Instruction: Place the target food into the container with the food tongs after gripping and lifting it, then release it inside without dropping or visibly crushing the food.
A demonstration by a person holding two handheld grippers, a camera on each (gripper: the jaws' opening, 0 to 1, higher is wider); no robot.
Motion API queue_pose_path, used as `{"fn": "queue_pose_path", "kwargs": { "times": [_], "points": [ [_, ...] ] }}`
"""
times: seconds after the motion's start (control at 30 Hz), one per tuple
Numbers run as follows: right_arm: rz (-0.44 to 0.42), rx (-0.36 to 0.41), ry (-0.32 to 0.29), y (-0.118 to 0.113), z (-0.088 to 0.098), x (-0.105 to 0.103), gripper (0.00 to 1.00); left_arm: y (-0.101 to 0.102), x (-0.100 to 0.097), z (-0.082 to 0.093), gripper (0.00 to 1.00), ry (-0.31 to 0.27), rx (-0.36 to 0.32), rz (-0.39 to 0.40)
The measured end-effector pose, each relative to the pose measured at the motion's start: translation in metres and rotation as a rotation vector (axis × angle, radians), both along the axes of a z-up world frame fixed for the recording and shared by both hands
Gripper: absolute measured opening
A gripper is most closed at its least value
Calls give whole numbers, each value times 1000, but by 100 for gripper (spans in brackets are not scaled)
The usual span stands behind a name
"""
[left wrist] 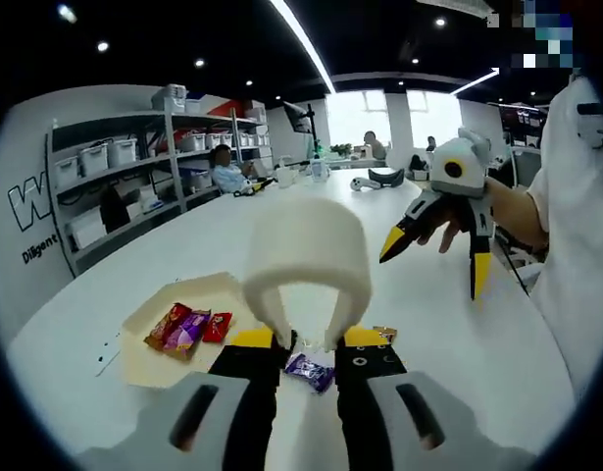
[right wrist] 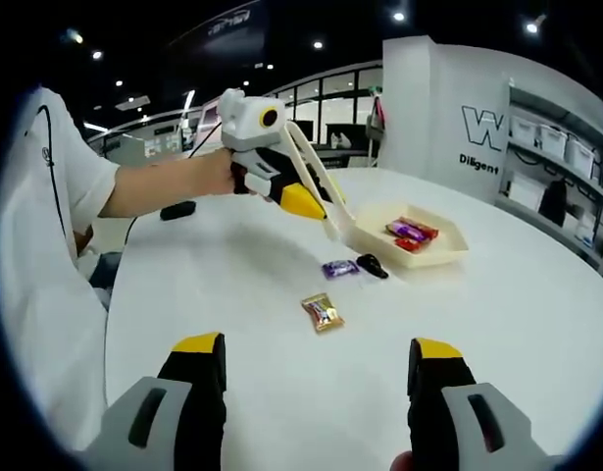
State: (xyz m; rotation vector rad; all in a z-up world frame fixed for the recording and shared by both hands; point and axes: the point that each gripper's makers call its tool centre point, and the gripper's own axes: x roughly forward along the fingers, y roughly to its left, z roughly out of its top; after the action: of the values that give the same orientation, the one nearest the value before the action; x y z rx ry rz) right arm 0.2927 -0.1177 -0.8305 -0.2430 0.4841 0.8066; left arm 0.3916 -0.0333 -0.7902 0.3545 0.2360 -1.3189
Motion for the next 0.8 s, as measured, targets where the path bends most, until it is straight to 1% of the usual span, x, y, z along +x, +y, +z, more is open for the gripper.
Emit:
{"fn": "queue_pose_path", "kwargs": {
  "times": [0.1,0.3,0.47,0.8],
  "points": [
    [3,-1,-1,2,0,0,74,-3,-10,-3,21,9,-6,-26],
    [7,-3,2,4,-1,-1,74,-9,-22,-7,21,15,-9,-68],
    [6,-3,3,4,-1,-2,74,-13,-27,-8,21,15,-10,-105],
    [14,-8,5,6,-1,-1,74,-17,-35,-9,20,26,-14,-140]
  ]
}}
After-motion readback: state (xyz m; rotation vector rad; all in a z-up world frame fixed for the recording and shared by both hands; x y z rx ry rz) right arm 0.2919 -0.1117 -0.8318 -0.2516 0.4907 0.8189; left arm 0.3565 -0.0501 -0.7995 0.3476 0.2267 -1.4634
